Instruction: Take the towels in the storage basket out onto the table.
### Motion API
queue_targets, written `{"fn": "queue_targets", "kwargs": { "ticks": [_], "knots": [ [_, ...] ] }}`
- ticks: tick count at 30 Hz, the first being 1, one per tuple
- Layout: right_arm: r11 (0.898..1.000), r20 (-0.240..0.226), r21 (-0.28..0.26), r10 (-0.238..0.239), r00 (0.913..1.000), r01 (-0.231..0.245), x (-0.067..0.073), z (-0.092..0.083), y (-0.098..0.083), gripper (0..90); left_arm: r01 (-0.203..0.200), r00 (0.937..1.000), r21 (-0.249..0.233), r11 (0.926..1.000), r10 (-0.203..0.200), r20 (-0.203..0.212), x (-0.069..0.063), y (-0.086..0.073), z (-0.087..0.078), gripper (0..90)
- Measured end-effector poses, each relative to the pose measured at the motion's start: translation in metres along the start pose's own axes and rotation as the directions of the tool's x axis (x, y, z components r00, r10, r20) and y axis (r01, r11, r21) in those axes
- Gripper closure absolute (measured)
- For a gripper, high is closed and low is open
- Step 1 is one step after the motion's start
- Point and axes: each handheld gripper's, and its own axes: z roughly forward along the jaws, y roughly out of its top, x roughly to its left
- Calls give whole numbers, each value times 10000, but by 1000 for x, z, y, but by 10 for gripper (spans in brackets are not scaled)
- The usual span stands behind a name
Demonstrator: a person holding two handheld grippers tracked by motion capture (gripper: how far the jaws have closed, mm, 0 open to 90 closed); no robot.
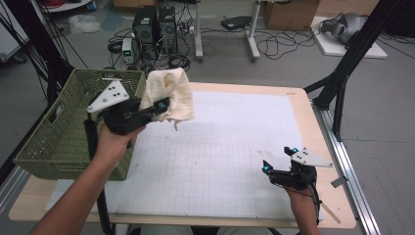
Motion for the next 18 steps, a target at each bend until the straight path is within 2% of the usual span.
{"fn": "queue_targets", "kwargs": {
  "ticks": [4, 7, 10, 13, 18],
  "knots": [
    [10000, -2, 0, 9, 10000, -9, 0, 0, 0, 96, 97, 9978, 453, 9989, -126, 645, -14, -16, 20, 773],
    [10000, 34, 0, 6, 10000, -6, 0, -1, 0, 96, 182, 9930, 753, 9970, -268, 1150, -25, -29, 34, 772],
    [10000, 41, -9, -3, 10000, 3, -1, -1, 0, 96, 261, 9840, 946, 9952, -423, 1730, -34, -43, 47, 771],
    [10000, 49, 18, 36, 10000, -36, -1, -2, -1, 96, 379, 9718, 1201, 9920, -645, 2266, -44, -56, 60, 769],
    [10000, 56, 52, 18, 10000, -18, -1, -1, -1, 96, 546, 9531, 1937, 9795, -1090, 2825, -53, -78, 87, 758]
  ]
}}
